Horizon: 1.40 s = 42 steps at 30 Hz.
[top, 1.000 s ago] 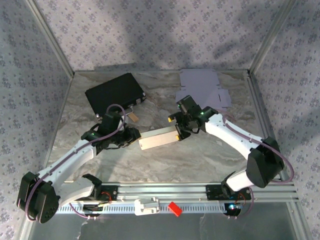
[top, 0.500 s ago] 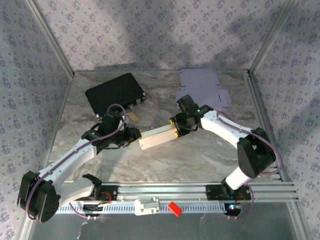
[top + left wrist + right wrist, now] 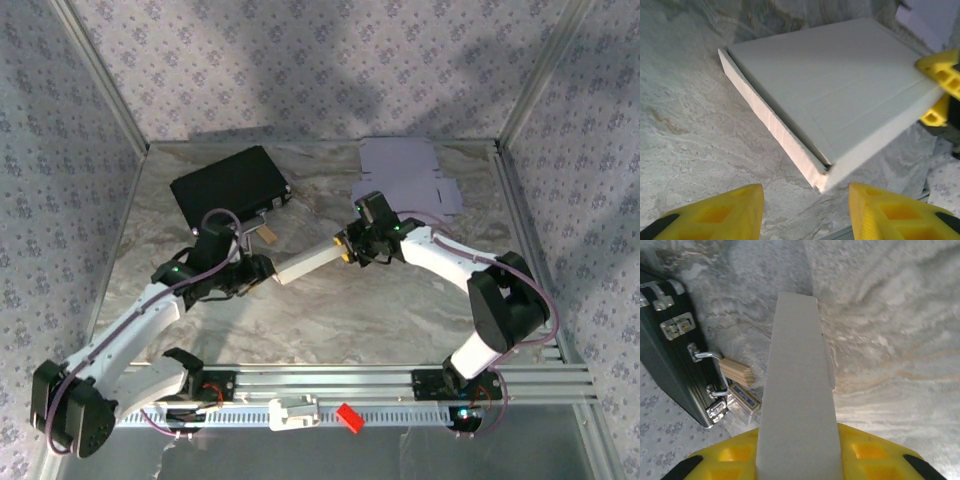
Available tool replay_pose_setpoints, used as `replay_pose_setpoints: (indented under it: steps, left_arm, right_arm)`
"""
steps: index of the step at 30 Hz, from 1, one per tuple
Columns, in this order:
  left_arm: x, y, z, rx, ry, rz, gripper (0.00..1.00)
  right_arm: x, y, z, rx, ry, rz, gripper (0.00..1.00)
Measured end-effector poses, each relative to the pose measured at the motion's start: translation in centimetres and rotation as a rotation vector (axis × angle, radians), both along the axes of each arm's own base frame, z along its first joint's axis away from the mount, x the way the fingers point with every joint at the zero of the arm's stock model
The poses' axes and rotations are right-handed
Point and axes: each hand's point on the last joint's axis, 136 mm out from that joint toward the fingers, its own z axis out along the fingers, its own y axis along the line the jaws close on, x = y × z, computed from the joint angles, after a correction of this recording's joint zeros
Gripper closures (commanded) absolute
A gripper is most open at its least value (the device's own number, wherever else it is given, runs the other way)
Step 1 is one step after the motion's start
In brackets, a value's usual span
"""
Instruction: Fold the paper box
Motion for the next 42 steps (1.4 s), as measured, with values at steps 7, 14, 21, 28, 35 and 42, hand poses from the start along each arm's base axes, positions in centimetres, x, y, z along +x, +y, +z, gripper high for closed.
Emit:
replay_pose_setpoints:
  steps: [7, 14, 21, 28, 35, 42]
  left_arm:
    - [1.7, 2.4, 4.9, -0.044, -0.14, 0.104, 0.5]
    - [1.5, 2.7, 4.8, -0.043, -0.141, 0.115, 0.51]
    - [0.6, 3.3, 4.8, -0.036, -0.148, 0.124, 0.52]
    - [0.3, 3.9, 4.9, -0.018, -0.162, 0.136, 0.53]
    - [0.0, 4.9, 4.9, 0.031, -0.194, 0.143, 0.53]
    - [-0.4, 5.5, 5.1, 0.053, -0.211, 0.15, 0.53]
  right_arm:
    - [3.4, -0.9, -0.7, 0.077, -0.181, -0.025, 0.73]
    - [7.0, -0.5, -1.4, 0.136, -0.302, -0.004, 0.75]
    - [6.6, -0.1, 0.3, 0.144, -0.367, 0.069, 0.74]
    - [1.1, 4.7, 1.2, 0.19, -0.388, 0.258, 0.73]
    - [-3.1, 12.3, -2.5, 0.244, -0.307, 0.5, 0.72]
    - [-3.6, 16.2, -2.2, 0.268, -0.351, 0.627, 0.64]
